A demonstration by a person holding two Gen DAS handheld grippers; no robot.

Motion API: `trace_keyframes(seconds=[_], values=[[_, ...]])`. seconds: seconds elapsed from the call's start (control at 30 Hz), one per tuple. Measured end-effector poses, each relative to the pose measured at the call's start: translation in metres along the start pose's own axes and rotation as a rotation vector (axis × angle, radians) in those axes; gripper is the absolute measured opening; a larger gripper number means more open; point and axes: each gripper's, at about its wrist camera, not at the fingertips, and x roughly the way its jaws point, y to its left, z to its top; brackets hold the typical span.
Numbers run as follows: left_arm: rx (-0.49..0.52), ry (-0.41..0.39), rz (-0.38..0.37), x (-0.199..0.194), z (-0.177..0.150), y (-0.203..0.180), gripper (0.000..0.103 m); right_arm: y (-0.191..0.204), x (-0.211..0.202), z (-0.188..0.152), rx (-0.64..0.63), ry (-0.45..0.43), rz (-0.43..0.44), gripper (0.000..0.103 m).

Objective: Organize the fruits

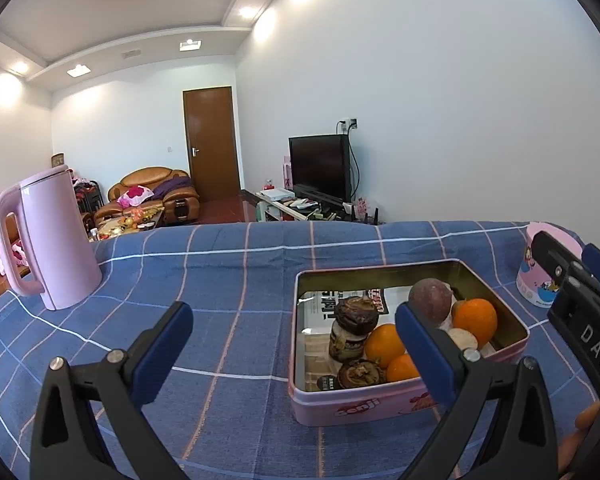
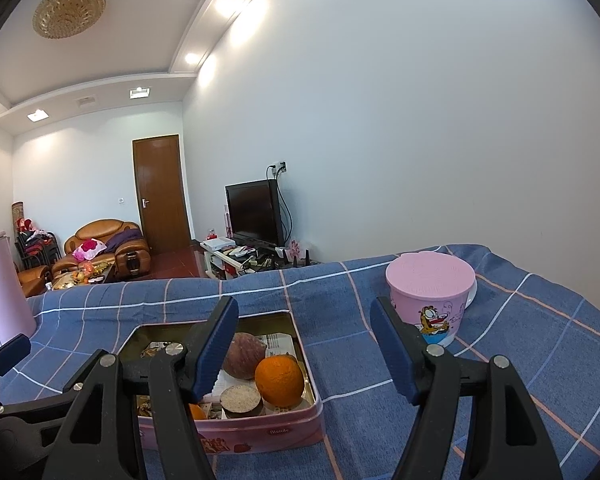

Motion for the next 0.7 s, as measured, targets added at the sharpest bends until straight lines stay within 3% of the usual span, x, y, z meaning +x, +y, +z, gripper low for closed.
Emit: trace_keyframes(seconds=[0.6,0.7], values=[[-0.012,0.014,-0.051,0.003,0.001,-0.002,0.103,-0.003,0.002,0.000,0.012,0.008,-0.011,0.070],[-0.018,0.018,-0.055,0.003,0.001,-0.001,0.103,-0.010,0.003,0.000,0.040,0.018,-0.049,0.070]])
